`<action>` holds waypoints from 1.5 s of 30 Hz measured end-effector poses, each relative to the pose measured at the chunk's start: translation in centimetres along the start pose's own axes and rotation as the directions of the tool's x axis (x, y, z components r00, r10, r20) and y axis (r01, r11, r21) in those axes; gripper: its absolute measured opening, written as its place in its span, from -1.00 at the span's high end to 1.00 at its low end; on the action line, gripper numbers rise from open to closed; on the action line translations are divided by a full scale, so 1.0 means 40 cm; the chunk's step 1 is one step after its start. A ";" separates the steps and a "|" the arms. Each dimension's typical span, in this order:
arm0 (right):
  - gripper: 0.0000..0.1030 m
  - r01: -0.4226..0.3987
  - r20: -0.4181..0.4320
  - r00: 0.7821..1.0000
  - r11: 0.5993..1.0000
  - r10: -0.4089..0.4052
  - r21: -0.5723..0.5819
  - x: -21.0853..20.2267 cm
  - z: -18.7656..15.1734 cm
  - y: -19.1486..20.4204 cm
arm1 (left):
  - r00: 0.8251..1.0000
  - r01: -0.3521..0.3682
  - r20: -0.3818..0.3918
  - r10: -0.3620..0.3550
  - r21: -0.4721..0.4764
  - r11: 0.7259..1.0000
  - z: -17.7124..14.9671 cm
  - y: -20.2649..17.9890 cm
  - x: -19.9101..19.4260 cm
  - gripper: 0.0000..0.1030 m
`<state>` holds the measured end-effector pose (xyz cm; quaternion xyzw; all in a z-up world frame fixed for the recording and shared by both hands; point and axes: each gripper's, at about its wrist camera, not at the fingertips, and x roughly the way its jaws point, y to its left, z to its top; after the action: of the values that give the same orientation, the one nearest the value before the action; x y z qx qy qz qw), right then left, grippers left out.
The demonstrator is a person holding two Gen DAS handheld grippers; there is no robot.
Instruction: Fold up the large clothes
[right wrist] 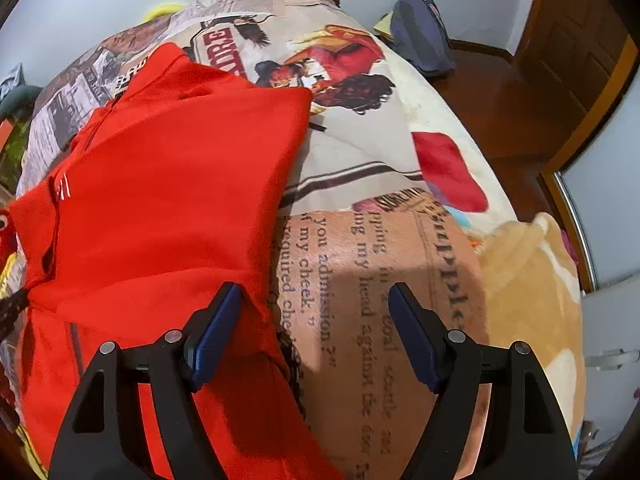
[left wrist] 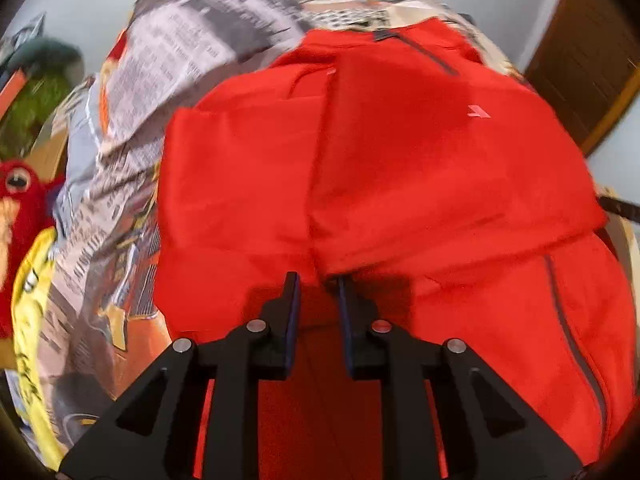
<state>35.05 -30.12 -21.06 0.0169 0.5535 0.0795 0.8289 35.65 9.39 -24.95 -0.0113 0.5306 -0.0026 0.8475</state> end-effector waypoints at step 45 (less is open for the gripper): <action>-0.54 -0.003 0.067 0.998 0.997 0.008 -0.072 0.050 -0.024 0.124 | 0.954 -0.061 0.283 0.103 -0.154 0.986 0.102 0.164 -0.159 0.87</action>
<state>34.35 -24.98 -22.70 -0.0088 0.5219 0.1013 0.8469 36.50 16.13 -17.59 -0.0506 0.3995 0.0726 0.9125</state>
